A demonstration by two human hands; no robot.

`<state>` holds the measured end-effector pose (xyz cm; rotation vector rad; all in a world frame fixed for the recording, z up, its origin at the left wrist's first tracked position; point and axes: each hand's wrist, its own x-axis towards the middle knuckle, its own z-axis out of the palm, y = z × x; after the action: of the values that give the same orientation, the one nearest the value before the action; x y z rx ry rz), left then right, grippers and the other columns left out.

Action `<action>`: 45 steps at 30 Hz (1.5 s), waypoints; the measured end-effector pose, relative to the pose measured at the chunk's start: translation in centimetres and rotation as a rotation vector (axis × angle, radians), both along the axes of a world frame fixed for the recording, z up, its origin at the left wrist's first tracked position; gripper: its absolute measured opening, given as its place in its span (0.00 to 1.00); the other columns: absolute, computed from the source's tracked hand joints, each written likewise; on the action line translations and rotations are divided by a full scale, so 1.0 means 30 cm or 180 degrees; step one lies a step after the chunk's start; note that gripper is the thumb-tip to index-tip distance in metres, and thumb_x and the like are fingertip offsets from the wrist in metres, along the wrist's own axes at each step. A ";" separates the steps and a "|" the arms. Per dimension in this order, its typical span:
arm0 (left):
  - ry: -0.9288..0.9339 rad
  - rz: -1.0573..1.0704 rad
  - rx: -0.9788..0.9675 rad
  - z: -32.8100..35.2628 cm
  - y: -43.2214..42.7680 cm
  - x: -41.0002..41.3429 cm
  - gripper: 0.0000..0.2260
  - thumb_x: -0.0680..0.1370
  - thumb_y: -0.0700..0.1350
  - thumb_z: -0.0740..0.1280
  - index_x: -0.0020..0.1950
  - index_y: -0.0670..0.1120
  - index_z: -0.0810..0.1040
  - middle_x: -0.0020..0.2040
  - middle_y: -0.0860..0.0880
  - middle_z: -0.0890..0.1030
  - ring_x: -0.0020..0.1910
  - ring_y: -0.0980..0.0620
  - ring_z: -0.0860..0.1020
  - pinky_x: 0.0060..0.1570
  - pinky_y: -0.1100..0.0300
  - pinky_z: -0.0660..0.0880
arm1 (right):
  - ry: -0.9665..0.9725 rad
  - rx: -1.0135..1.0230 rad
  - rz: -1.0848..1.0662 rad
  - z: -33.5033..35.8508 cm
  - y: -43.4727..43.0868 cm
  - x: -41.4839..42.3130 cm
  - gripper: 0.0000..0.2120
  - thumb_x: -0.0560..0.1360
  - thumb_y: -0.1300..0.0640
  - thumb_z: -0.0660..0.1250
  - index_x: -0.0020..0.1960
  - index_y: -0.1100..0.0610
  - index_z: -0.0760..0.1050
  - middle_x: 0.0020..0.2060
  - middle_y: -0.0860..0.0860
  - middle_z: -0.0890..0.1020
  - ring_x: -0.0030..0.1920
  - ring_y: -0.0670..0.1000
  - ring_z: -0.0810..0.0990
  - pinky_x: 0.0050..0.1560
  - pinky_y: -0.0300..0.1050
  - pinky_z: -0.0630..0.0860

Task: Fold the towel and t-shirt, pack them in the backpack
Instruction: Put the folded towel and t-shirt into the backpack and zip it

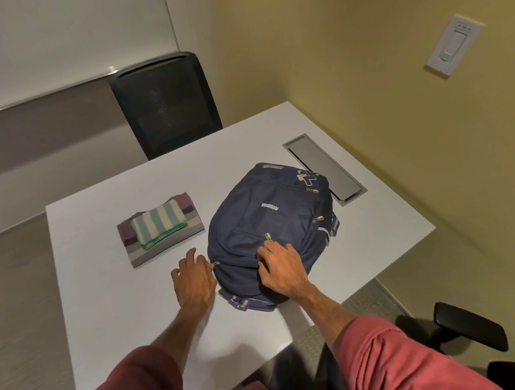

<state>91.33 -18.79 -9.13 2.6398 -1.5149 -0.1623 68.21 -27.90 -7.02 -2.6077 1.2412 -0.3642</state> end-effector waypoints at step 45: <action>0.0371 -0.0684 -0.0259 -0.120 -0.421 0.311 0.04 0.82 0.43 0.73 0.55 0.46 0.84 0.70 0.45 0.78 0.57 0.41 0.81 0.53 0.45 0.76 | -0.0116 0.0035 -0.0568 -0.045 0.066 0.333 0.06 0.76 0.53 0.71 0.48 0.52 0.75 0.45 0.46 0.76 0.44 0.50 0.73 0.45 0.51 0.69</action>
<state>100.66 -31.44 -12.72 2.3576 -1.7232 -0.2592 78.20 -25.91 -8.37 -2.4764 1.4632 -0.4328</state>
